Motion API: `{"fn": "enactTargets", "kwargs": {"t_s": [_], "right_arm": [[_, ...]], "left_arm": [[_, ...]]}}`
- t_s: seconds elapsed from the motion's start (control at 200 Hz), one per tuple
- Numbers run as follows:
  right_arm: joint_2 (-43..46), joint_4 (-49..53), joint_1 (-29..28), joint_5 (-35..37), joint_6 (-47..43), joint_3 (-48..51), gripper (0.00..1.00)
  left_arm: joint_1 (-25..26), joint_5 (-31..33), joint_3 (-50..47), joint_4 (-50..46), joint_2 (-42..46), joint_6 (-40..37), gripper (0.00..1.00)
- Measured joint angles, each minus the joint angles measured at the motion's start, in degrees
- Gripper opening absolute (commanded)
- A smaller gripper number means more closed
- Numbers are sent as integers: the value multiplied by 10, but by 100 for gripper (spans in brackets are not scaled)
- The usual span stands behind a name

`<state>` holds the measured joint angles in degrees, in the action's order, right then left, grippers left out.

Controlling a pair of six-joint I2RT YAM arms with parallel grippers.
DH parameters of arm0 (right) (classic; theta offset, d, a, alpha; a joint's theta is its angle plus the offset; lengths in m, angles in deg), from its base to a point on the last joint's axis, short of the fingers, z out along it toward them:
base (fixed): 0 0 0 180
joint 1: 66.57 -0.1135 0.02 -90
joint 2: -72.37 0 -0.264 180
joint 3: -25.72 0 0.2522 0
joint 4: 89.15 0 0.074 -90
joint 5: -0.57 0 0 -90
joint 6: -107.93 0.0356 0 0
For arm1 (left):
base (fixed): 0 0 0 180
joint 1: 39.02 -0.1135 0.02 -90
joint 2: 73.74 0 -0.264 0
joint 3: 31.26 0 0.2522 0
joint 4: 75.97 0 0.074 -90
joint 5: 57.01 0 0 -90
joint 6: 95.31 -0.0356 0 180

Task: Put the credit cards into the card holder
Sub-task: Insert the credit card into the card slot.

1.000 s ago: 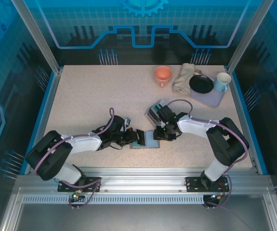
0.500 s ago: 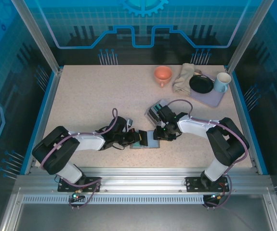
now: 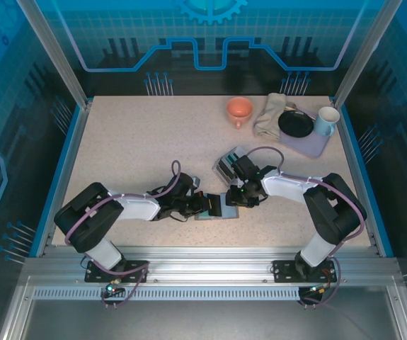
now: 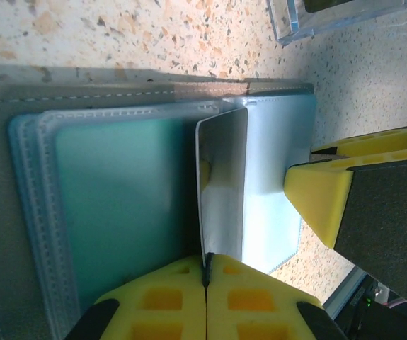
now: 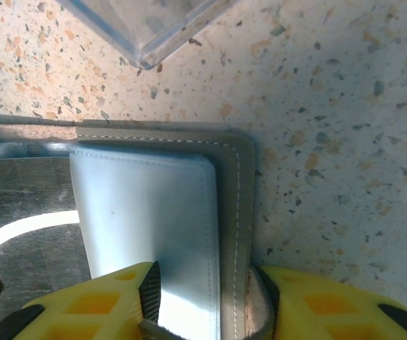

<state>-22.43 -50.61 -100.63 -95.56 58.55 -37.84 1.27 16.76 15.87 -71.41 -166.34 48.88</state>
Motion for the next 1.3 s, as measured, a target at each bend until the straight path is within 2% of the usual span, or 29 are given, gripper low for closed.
{"fn": "enactTargets", "kwargs": {"t_s": [0.245, 0.33, 0.725, 1.175, 1.301], "right_arm": [[4, -8, 4, -3, 5, 7, 38], [5, -9, 4, -3, 5, 8, 33], [10, -21, 14, -17, 9, 18, 34], [21, -47, 20, -31, 30, 38, 32], [27, -62, 23, -37, 41, 49, 32]], "left_arm": [[0, 0, 0, 10, -5, 21, 7], [0, -1, -2, 19, -5, 29, 7], [7, -18, 0, 56, -28, 29, 10], [9, -23, 33, 22, -41, 28, 15], [18, -22, 55, -7, -47, 26, 19]]}}
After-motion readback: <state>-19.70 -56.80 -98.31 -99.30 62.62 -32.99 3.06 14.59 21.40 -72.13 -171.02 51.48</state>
